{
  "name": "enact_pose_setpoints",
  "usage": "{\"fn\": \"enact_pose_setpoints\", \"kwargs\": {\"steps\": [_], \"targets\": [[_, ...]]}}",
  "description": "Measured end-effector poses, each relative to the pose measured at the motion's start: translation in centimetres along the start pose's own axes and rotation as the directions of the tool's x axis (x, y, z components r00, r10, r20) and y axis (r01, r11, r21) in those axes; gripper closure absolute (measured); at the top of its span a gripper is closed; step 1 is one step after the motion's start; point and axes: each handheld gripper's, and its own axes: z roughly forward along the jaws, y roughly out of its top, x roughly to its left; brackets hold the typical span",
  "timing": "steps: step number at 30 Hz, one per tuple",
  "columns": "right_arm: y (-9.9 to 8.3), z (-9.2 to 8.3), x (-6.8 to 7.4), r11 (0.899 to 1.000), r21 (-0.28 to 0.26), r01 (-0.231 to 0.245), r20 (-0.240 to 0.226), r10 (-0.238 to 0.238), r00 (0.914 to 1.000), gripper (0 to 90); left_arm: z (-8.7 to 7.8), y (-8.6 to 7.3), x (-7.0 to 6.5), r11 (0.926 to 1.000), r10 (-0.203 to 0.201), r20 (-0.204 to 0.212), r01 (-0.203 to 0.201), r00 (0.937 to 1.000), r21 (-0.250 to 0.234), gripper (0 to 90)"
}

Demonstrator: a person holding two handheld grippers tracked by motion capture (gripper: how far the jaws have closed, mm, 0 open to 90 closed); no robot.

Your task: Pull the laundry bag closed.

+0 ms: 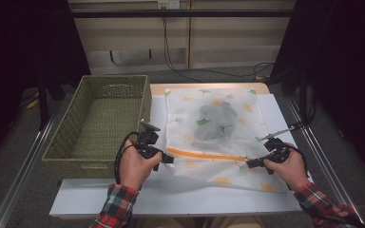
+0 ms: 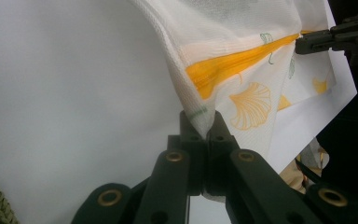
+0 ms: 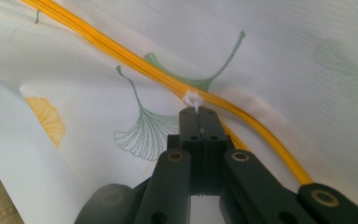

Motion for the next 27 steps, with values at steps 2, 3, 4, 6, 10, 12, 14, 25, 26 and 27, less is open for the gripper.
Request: {"fn": "enact_pose_setpoints", "kwargs": {"steps": [2,3,4,6,10,12,14,25,26,27], "targets": [[-0.1,-0.1,-0.1,1.000,0.003,0.000,0.000,0.000,1.0000,90.0,0.1,0.0,0.1,1.0000,0.006,-0.006,-0.006,1.0000,0.002,88.7],[-0.1,-0.2,-0.2,1.000,0.003,-0.003,0.003,0.003,1.0000,90.0,0.1,0.0,0.0,1.0000,-0.007,-0.001,0.007,1.0000,-0.002,88.7],[-0.1,-0.2,-0.2,1.000,-0.002,-0.001,-0.001,0.001,1.0000,90.0,0.1,0.0,0.1,1.0000,-0.002,-0.001,0.002,1.0000,0.000,88.8],[-0.2,-0.3,-0.3,1.000,0.002,-0.008,0.007,0.008,0.9999,90.0,0.0,0.0,0.1,1.0000,-0.006,-0.005,0.005,1.0000,-0.003,88.8],[-0.4,-0.6,-0.5,1.000,-0.008,-0.008,0.006,0.008,0.9999,90.0,0.0,0.0,0.0,1.0000,0.000,-0.001,0.000,1.0000,0.001,88.8],[-0.5,-0.8,-0.6,1.000,-0.008,-0.008,0.005,0.008,1.0000,90.0,0.0,0.0,0.1,1.0000,0.006,-0.005,-0.006,1.0000,0.004,88.8],[-0.5,-0.8,-0.6,1.000,-0.015,-0.005,0.008,0.005,1.0000,90.0,0.0,-0.1,0.1,1.0000,-0.005,-0.003,0.005,1.0000,-0.001,88.7],[-0.7,-1.1,-0.9,1.000,-0.008,-0.015,0.004,0.015,0.9999,90.0,0.0,-0.1,0.1,1.0000,-0.004,0.001,0.004,1.0000,0.006,88.7],[-0.7,-1.1,-0.8,1.000,-0.008,-0.016,0.007,0.016,0.9999,90.0,0.0,-0.1,0.1,0.9999,-0.004,0.001,0.004,1.0000,0.010,88.7],[-0.7,-1.1,-0.8,1.000,-0.007,-0.012,0.012,0.012,0.9998,90.0,0.0,-0.1,0.1,0.9999,-0.006,0.003,0.006,1.0000,0.009,88.7]]}}
